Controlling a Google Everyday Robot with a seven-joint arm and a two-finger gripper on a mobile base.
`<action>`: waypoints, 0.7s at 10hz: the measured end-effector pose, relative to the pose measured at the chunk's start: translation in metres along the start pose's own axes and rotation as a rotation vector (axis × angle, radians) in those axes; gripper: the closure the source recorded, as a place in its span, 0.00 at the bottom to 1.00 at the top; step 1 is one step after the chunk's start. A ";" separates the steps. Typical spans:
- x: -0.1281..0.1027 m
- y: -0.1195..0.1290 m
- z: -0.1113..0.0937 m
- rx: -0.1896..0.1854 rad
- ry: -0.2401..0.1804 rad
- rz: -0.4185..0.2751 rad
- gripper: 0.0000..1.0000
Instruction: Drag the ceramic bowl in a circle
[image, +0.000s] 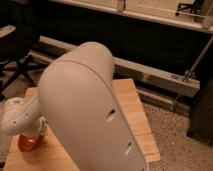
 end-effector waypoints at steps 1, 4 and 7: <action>0.008 0.000 0.011 -0.018 -0.005 -0.004 1.00; 0.022 0.006 0.032 -0.055 -0.021 0.009 1.00; 0.040 0.048 0.044 -0.117 -0.025 0.090 1.00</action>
